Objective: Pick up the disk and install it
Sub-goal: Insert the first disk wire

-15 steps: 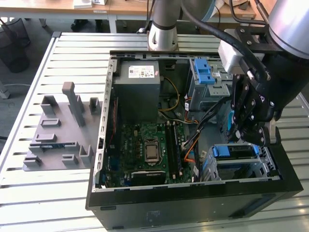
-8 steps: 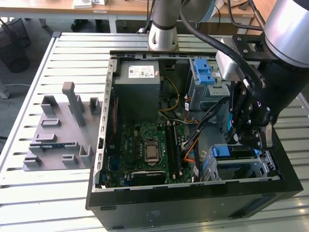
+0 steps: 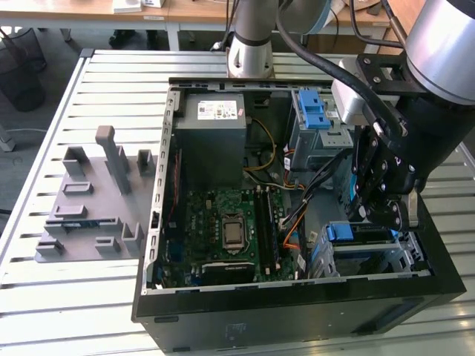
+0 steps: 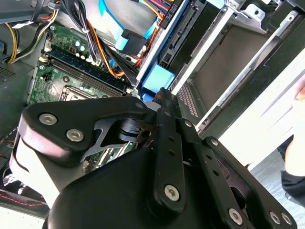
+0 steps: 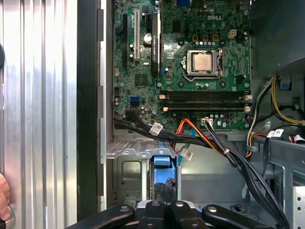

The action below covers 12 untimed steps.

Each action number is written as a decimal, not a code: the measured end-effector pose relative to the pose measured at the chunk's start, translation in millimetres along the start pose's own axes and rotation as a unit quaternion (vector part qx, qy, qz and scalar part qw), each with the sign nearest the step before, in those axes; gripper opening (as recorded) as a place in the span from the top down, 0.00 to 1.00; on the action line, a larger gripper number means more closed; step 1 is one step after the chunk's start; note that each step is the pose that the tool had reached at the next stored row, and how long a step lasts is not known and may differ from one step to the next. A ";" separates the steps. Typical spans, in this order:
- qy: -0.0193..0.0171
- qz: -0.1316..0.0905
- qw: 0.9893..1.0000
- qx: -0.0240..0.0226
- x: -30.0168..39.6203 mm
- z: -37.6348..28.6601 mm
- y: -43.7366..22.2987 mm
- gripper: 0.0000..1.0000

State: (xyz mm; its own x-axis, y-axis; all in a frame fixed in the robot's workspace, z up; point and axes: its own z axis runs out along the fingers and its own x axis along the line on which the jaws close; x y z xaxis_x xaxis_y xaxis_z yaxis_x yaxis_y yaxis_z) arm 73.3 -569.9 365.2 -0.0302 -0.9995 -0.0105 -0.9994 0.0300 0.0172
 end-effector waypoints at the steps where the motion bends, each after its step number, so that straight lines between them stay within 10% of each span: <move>1: 0.000 0.000 1.000 0.000 0.0 0.0 0.0 0.89; 12: 0.000 0.000 1.000 0.000 -0.2 0.2 -7.9 0.89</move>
State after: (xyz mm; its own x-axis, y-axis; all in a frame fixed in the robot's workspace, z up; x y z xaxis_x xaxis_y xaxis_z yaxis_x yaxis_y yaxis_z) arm 81.2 -569.9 364.9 -0.0302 -0.9995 -0.0106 -0.9994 0.0300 0.0172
